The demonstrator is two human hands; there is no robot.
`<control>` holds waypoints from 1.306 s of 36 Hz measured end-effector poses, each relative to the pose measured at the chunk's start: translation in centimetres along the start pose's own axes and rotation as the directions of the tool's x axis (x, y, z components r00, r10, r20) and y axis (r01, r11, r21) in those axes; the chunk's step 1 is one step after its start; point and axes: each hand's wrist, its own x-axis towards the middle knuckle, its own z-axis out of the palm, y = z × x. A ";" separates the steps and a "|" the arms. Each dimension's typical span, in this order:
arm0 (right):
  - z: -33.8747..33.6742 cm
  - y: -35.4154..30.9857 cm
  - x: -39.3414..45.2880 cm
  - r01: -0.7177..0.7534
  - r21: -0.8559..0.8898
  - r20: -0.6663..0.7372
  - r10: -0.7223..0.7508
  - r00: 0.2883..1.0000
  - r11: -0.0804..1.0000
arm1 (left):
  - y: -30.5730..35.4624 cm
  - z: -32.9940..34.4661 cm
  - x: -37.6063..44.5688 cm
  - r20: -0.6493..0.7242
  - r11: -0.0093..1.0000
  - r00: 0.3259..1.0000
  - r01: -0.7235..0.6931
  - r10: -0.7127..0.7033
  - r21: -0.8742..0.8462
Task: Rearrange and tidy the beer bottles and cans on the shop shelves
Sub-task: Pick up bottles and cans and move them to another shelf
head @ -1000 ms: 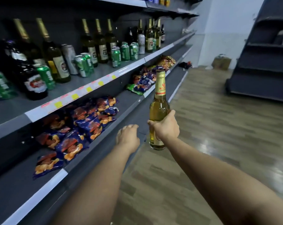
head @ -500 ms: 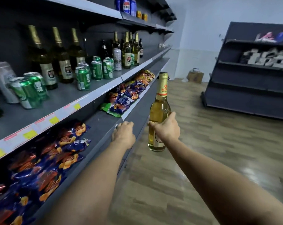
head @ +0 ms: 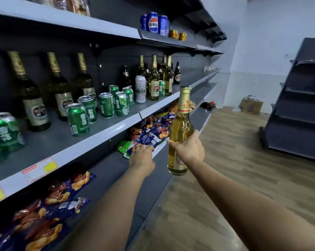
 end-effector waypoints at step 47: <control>24.1 -19.6 22.3 0.434 0.444 0.497 -0.619 0.608 0.784 | -12.0 -5.2 23.4 -0.383 0.624 0.506 0.493 -0.773 -0.607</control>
